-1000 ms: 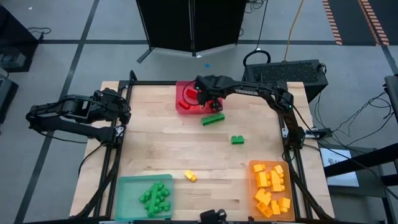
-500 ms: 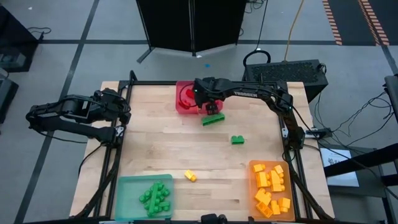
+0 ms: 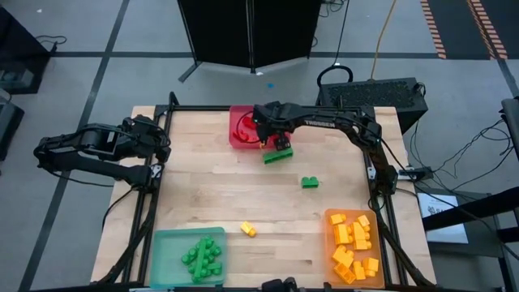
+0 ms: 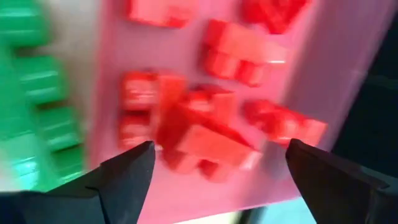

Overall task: Sort blocks
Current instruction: Put the green game piece into the green bin

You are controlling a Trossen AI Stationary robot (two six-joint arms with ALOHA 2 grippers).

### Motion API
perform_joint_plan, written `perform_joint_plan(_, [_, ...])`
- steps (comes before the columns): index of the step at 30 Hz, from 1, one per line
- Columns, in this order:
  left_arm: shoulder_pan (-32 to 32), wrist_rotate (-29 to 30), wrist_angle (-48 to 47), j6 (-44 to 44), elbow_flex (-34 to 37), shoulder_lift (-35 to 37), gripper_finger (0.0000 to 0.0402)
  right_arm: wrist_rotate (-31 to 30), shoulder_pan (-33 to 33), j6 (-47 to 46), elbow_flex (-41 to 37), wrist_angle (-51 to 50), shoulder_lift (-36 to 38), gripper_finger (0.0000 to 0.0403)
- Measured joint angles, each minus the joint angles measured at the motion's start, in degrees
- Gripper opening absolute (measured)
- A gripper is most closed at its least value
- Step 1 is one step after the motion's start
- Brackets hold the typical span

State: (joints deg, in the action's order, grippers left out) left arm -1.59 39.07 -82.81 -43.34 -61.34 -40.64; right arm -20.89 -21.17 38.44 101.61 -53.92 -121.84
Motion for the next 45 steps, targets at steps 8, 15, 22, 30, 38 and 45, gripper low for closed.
perform_joint_plan(8, [-0.01, 0.0, -0.06, 0.25, 0.0, 0.0, 0.0059, 0.23, 0.96, -7.44, 0.0, -0.92, 2.93, 0.0354])
perform_joint_plan(15, [-0.01, 0.35, -0.09, 0.73, 0.0, 0.0, 0.0059, 23.89, 4.93, -16.41, 0.21, -2.34, 12.55, 0.0354])
perform_joint_plan(22, [0.01, 1.36, -0.14, 0.73, 0.0, 0.0, 0.0059, 22.22, 9.81, -11.99, 0.12, -1.06, 10.07, 0.0354])
perform_joint_plan(30, [0.01, 1.46, -0.24, 0.74, 0.0, 0.0, 0.0059, 22.46, 11.06, -12.33, 0.08, -0.76, 3.38, 0.0347])
perform_joint_plan(38, [-0.01, 1.46, -0.26, 0.73, 0.0, 0.0, 0.0059, 22.34, 10.59, -12.52, 0.08, -3.82, -2.35, 0.0339])
perform_joint_plan(45, [0.0, 1.46, -0.26, 0.73, 0.0, 0.0, 0.0059, 19.7, 9.39, -12.98, 0.32, -4.61, -5.57, 0.0338])
